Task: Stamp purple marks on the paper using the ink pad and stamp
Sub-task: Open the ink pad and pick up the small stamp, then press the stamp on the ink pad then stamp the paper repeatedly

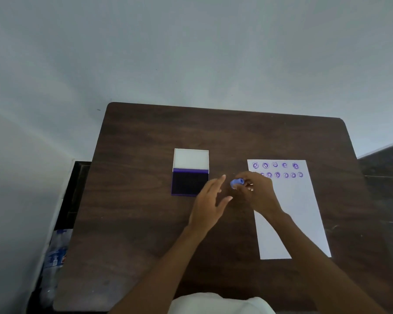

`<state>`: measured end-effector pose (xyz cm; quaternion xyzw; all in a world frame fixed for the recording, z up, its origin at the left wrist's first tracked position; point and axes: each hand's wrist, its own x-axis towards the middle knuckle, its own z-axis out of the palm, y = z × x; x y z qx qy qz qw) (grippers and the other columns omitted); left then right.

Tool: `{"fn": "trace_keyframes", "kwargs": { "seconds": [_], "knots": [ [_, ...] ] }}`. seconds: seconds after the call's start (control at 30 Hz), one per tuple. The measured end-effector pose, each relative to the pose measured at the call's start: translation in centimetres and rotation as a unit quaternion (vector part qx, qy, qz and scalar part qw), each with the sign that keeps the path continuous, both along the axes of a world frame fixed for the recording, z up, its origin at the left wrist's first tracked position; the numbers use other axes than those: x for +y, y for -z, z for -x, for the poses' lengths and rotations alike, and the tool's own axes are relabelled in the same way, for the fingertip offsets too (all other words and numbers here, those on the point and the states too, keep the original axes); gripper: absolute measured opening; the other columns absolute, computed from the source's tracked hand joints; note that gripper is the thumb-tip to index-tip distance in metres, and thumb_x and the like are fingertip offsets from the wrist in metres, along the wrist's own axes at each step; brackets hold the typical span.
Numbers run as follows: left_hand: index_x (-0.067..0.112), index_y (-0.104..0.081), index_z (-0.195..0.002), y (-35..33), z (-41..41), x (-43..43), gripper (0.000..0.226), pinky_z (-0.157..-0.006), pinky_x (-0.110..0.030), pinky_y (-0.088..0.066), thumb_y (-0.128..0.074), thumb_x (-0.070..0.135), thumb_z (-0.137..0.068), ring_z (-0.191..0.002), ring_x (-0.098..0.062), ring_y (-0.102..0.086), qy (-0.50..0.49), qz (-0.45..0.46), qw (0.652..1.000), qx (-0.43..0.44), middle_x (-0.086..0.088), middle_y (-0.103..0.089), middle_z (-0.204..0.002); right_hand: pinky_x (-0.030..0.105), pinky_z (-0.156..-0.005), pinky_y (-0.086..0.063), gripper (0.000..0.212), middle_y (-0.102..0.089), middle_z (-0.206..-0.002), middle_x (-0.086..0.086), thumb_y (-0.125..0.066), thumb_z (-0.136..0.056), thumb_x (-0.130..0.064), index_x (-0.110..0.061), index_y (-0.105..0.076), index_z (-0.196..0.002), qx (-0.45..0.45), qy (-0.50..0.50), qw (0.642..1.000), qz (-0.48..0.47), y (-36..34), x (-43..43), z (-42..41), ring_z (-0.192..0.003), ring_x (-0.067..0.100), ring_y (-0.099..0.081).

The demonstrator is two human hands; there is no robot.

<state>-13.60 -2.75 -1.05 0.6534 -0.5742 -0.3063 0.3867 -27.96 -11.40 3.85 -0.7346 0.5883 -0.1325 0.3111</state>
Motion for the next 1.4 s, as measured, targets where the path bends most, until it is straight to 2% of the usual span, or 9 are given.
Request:
{"fn": "trace_keyframes", "kwargs": {
  "seconds": [0.17, 0.3, 0.5, 0.63, 0.77, 0.97, 1.1, 1.27, 1.4],
  "knots": [
    [0.005, -0.068, -0.122, -0.1, 1.8, -1.7, 0.038, -0.09, -0.032, -0.058, -0.075, 0.024, -0.089, -0.098, -0.019, -0.07, 0.007, -0.027, 0.999, 0.028, -0.011, -0.073, -0.113, 0.021, -0.079, -0.048, 0.018, -0.073, -0.096, 0.01, -0.071, -0.083, -0.02, -0.008, -0.071, -0.098, -0.028, 0.001, 1.0, 0.002, -0.8, 0.2, 0.8, -0.079, 0.017, -0.062],
    [-0.003, -0.07, -0.114, -0.3, 1.9, -2.8, 0.033, -0.083, 0.004, -0.034, -0.074, 0.018, -0.089, -0.097, -0.025, -0.069, -0.015, -0.072, 0.996, 0.043, -0.019, -0.073, -0.11, 0.028, -0.081, -0.053, 0.021, -0.073, -0.094, 0.013, -0.071, -0.083, -0.021, -0.005, -0.071, -0.098, -0.014, 0.001, 1.0, -0.015, -0.4, -0.1, 1.1, -0.077, 0.02, -0.064],
    [0.002, -0.074, -0.11, 0.6, 2.4, -3.1, 0.027, -0.076, 0.0, -0.045, -0.077, 0.012, -0.086, -0.083, 0.001, -0.064, -0.081, -0.091, 0.985, 0.122, -0.012, -0.075, -0.104, 0.003, -0.067, -0.041, 0.012, -0.072, -0.087, 0.006, -0.072, -0.082, -0.014, -0.009, -0.071, -0.093, -0.06, 0.023, 0.998, -0.012, -0.4, -0.3, 2.1, -0.073, 0.014, -0.062],
    [0.002, -0.077, -0.102, 1.0, 3.0, -3.5, 0.021, -0.074, 0.0, -0.046, -0.08, 0.008, -0.082, -0.08, 0.018, -0.063, -0.148, -0.074, 0.976, 0.142, 0.005, -0.071, -0.092, 0.006, -0.069, -0.043, 0.016, -0.07, -0.09, 0.0, -0.072, -0.082, -0.015, -0.014, -0.069, -0.097, -0.087, 0.052, 0.995, -0.023, -0.6, -0.7, 3.0, -0.08, 0.012, -0.063],
    [0.001, -0.077, -0.098, 1.7, 4.1, -4.5, 0.018, -0.071, 0.0, -0.044, -0.08, 0.008, -0.082, -0.073, 0.004, -0.063, -0.168, -0.073, 0.979, 0.089, -0.008, -0.075, -0.096, 0.009, -0.07, -0.043, 0.021, -0.069, -0.092, 0.0, -0.072, -0.082, -0.018, -0.011, -0.067, -0.102, -0.084, 0.062, 0.994, -0.025, -0.4, -0.6, 3.7, -0.082, 0.013, -0.063],
    [-0.002, -0.073, -0.105, 2.4, 5.0, -4.7, 0.024, -0.075, -0.006, -0.037, -0.077, 0.012, -0.086, -0.087, -0.026, -0.068, -0.18, -0.098, 0.979, -0.016, -0.017, -0.069, -0.105, 0.009, -0.072, -0.042, 0.023, -0.067, -0.094, -0.001, -0.072, -0.083, -0.017, -0.012, -0.066, -0.104, -0.087, 0.068, 0.993, -0.036, -0.3, 0.0, 4.1, -0.083, 0.013, -0.061],
    [0.004, -0.059, -0.134, 1.8, 3.7, -3.9, 0.052, -0.092, -0.02, -0.041, -0.076, 0.02, -0.088, -0.111, -0.027, -0.064, -0.087, -0.084, 0.992, -0.045, -0.015, -0.062, -0.13, 0.009, -0.071, -0.043, 0.019, -0.067, -0.092, -0.002, -0.071, -0.083, -0.019, -0.014, -0.066, -0.101, -0.098, 0.058, 0.993, -0.04, -0.6, 0.1, 3.6, -0.081, 0.01, -0.061],
    [0.013, -0.065, -0.127, 0.7, -3.7, -0.6, 0.039, -0.081, -0.03, -0.053, -0.064, 0.035, -0.095, -0.094, -0.019, -0.064, -0.092, 0.1, 0.966, -0.218, -0.009, -0.067, -0.111, 0.011, -0.072, -0.047, 0.014, -0.07, -0.09, -0.005, -0.071, -0.084, -0.025, -0.018, -0.068, -0.096, -0.113, 0.025, 0.993, -0.036, -0.6, 0.2, 1.1, -0.08, 0.008, -0.064],
    [0.019, -0.045, -0.146, 1.7, -10.1, 2.3, 0.065, -0.099, -0.038, -0.044, -0.058, 0.051, -0.09, -0.121, -0.021, -0.049, -0.195, -0.006, 0.96, -0.2, -0.011, -0.051, -0.135, 0.008, -0.074, -0.042, 0.011, -0.07, -0.092, -0.001, -0.067, -0.087, -0.021, -0.015, -0.07, -0.096, -0.085, -0.053, 0.995, -0.029, -0.5, 0.1, -3.6, -0.079, 0.007, -0.061]
  ]
}}
